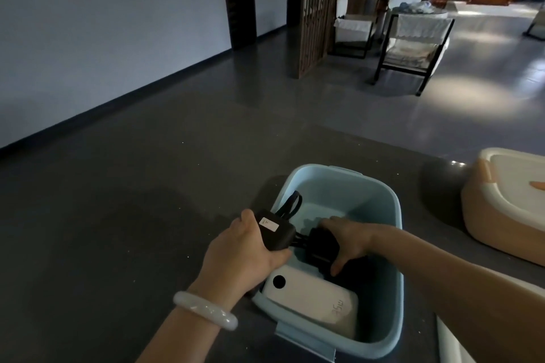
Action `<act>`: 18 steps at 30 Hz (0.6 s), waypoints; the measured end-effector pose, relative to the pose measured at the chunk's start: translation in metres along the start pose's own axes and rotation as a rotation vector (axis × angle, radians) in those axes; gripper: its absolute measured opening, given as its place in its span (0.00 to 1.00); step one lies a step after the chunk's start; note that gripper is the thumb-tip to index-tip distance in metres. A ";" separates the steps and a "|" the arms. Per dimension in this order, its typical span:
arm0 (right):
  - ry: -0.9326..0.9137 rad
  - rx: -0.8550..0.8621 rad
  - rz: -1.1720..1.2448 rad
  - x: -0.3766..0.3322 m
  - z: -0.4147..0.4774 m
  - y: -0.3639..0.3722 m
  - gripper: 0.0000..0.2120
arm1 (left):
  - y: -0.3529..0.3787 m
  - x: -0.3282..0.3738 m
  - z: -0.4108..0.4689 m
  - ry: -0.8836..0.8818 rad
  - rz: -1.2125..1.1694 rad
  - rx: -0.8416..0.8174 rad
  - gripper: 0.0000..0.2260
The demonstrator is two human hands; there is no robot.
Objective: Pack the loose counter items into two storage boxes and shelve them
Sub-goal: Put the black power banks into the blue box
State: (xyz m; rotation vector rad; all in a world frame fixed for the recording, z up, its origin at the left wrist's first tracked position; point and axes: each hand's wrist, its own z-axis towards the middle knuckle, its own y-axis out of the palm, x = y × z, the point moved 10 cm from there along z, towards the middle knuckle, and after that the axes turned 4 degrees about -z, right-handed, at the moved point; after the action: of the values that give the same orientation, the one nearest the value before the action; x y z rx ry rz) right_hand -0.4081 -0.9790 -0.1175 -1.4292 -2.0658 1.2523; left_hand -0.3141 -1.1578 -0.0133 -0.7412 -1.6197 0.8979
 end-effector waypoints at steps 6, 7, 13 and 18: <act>0.000 -0.033 -0.076 -0.003 0.010 0.022 0.46 | 0.000 0.001 0.001 0.041 -0.012 0.002 0.30; 0.002 -0.036 -0.069 -0.003 0.010 0.024 0.46 | 0.001 0.001 0.001 0.046 -0.014 -0.003 0.30; 0.007 -0.035 -0.009 0.000 0.011 0.024 0.43 | 0.000 0.001 0.000 0.063 0.008 -0.006 0.31; 0.011 -0.017 0.004 0.000 0.009 0.022 0.41 | -0.002 0.003 0.000 0.068 0.009 0.001 0.31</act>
State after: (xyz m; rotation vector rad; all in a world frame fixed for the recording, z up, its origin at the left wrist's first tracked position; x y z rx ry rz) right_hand -0.4011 -0.9809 -0.1399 -1.4451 -2.0724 1.2280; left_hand -0.3147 -1.1565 -0.0106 -0.7712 -1.5568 0.8714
